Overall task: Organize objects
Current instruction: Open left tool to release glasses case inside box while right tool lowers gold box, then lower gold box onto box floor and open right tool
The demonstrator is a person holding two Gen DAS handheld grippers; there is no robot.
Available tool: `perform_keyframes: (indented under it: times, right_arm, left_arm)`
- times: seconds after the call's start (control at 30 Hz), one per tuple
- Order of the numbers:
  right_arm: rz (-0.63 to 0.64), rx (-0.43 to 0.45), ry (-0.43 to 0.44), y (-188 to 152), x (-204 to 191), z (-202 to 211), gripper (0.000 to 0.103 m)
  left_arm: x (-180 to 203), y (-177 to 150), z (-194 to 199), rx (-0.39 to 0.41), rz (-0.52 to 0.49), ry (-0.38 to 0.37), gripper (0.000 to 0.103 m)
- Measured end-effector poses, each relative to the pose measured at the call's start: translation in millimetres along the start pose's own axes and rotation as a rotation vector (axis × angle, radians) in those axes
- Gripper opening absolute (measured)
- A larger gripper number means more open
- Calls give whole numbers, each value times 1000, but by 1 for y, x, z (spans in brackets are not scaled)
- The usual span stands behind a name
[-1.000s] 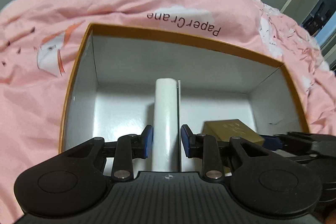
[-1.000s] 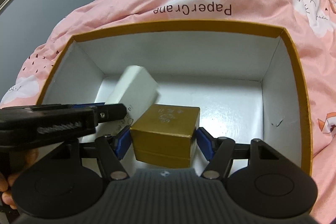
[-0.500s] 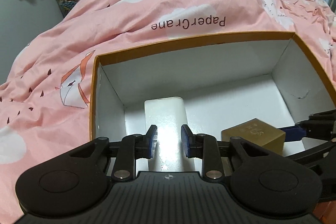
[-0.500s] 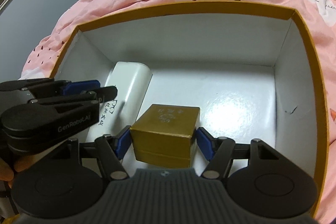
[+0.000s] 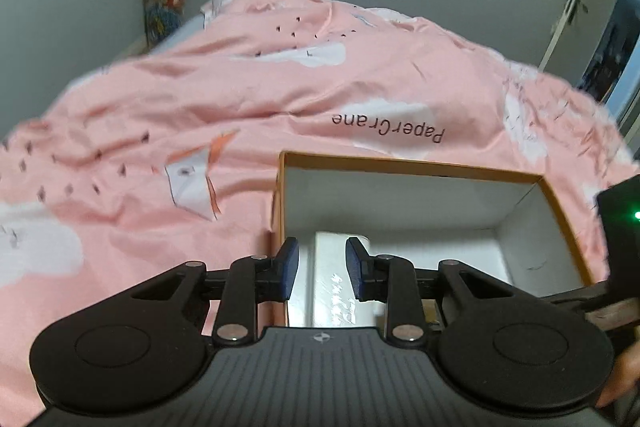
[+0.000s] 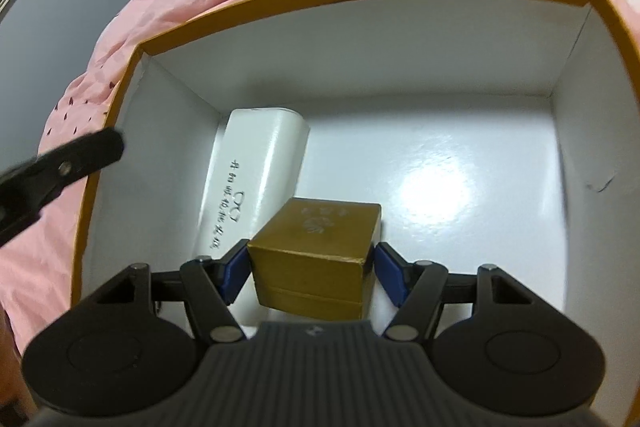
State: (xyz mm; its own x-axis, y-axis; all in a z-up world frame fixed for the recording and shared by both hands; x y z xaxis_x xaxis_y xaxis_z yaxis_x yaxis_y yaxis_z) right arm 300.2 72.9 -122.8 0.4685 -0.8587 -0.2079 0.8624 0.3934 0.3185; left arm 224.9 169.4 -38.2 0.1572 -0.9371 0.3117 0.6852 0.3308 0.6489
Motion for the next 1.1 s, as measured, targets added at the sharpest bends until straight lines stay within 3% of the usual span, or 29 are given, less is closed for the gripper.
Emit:
perform_keyframes:
  times: [0.27, 0.53, 0.9, 1.1]
  right_arm:
    - [-83, -12, 27, 8, -15, -7, 68]
    - [-88, 10, 25, 17, -10, -8, 67]
    - [52, -179, 71, -19, 2, 13, 67]
    - [81, -340, 91, -25, 3, 1, 67]
  left_arm:
    - [-12, -10, -1, 6, 77, -63, 26]
    - [-20, -15, -1, 23, 125, -107, 19]
    - [-12, -31, 16, 38, 132, -73, 19]
    - [-11, -34, 14, 36, 138, -83, 19]
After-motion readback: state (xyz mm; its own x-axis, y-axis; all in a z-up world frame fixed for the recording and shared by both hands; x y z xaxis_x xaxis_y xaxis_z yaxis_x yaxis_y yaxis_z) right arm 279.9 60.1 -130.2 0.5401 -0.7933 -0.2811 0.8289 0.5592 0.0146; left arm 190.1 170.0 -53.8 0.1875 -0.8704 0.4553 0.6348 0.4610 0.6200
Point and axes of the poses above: each gripper's, at about its wrist camera, not at the fingertips, and z roughly against the way its jaws point, x to its right, y to its top, the point moved 7 cm from there along -z, roughly the way its jaws point, and after that the axes turned 10 degrees about -y, right-handed, at the moved point
